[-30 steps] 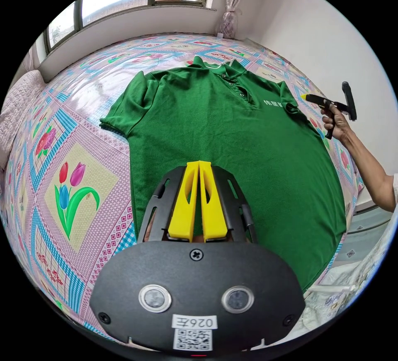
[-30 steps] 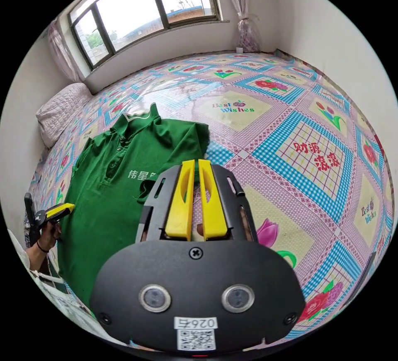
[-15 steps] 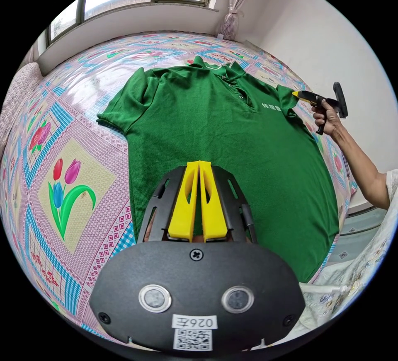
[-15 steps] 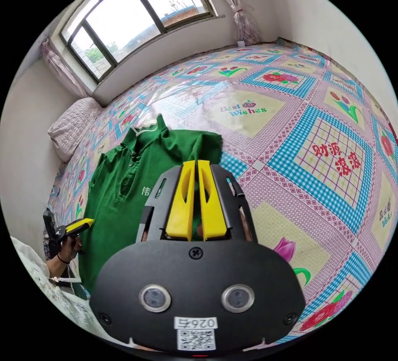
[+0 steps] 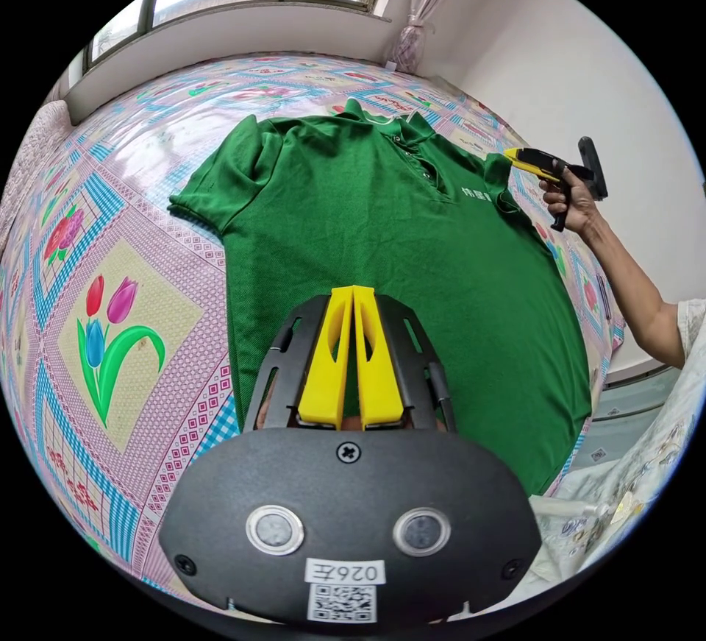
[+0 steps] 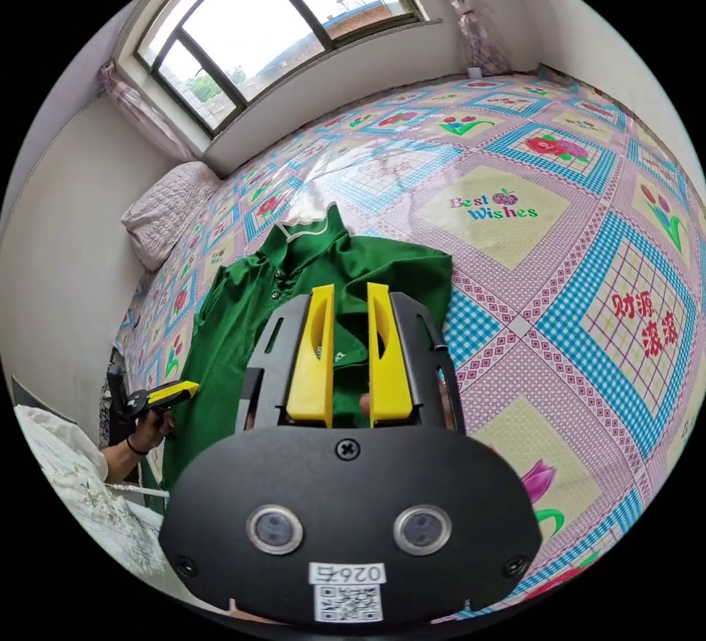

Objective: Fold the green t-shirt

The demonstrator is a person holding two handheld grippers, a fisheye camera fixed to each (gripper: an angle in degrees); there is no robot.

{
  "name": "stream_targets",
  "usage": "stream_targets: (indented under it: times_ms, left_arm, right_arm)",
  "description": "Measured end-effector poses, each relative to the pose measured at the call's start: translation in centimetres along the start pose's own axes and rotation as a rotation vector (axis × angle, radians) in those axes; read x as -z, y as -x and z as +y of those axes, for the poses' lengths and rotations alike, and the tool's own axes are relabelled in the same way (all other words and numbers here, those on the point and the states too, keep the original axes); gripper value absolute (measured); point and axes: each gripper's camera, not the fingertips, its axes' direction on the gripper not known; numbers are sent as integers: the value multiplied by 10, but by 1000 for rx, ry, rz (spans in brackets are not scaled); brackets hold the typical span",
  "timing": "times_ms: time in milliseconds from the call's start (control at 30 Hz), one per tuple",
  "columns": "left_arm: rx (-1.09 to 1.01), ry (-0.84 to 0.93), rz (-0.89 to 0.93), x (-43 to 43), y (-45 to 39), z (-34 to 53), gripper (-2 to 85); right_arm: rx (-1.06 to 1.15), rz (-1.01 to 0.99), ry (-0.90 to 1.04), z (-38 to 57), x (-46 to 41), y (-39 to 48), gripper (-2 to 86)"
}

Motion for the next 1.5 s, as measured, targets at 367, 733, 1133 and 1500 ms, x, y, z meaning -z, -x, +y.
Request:
stream_targets:
  times_ms: [367, 733, 1133, 1500]
  left_arm:
    - [184, -171, -66, 53, 53, -47, -8]
    - [465, -117, 87, 39, 202, -115, 128]
    - [427, -52, 86, 1, 212, -157, 103]
    - [360, -3, -23, -5, 196, -145, -3]
  right_arm:
    - [241, -1, 136, -18, -44, 28, 88]
    - [409, -66, -52, -29, -44, 116, 60]
    - [739, -137, 307, -118, -285, 300, 48]
    - [879, 8, 557, -120, -386, 338, -3]
